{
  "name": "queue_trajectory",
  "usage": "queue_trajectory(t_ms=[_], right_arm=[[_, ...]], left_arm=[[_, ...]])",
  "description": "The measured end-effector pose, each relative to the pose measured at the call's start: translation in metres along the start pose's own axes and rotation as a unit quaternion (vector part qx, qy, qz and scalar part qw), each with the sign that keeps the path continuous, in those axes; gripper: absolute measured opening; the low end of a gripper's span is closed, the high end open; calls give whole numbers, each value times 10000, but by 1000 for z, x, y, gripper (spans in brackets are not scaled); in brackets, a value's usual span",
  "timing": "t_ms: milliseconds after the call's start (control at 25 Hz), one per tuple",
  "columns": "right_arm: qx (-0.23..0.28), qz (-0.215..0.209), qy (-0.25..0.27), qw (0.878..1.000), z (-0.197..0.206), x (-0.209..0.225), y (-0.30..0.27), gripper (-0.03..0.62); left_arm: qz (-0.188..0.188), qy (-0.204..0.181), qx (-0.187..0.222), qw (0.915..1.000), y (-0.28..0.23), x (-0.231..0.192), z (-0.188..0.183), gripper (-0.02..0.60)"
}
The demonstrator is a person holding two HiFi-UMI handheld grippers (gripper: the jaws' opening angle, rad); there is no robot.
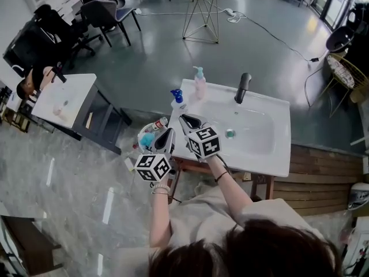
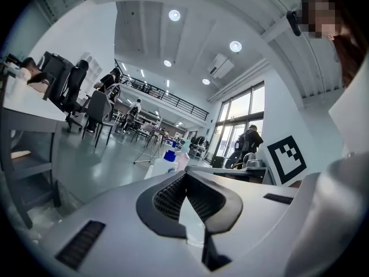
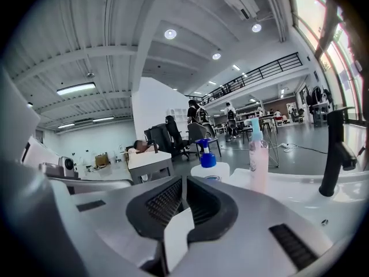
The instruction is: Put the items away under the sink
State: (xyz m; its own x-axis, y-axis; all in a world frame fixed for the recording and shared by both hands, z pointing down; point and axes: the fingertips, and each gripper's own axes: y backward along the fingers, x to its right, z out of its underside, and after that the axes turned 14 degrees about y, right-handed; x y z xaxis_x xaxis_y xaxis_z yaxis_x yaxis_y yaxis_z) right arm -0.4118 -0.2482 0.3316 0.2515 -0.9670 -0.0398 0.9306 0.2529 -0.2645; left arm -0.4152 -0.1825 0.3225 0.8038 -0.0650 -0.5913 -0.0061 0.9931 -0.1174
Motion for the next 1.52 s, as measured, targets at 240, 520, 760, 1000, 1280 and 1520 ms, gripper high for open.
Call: queue_trajectory(t_ms=[240,520,760,1000,1280,1520], right_arm=[[-101,-79,23,9999,9,17,-11,20],[-152,-39,-35,9999,16,25,-19,93],[-207,204,-135,9995,21,33,-30,186],[-300,351,-258,9986,28,37,-40,253],[-378,471,-233,9979,33,40,-51,317],[-382,587,-121,9975,33,43,-63,352]], left_arm=[[-201,137,93,9997,-15,-12,-3,0],[-322,226,97,9992,-23,-14,6,0],[-479,316,49,9983,-21,-29,5,0],[-514,306,-34,9982,-24,-40,-2,0],[-501,308,-171,9981,-29,-47,-2,0],[-500,275,-166,9982,-32,-53,-9,0]])
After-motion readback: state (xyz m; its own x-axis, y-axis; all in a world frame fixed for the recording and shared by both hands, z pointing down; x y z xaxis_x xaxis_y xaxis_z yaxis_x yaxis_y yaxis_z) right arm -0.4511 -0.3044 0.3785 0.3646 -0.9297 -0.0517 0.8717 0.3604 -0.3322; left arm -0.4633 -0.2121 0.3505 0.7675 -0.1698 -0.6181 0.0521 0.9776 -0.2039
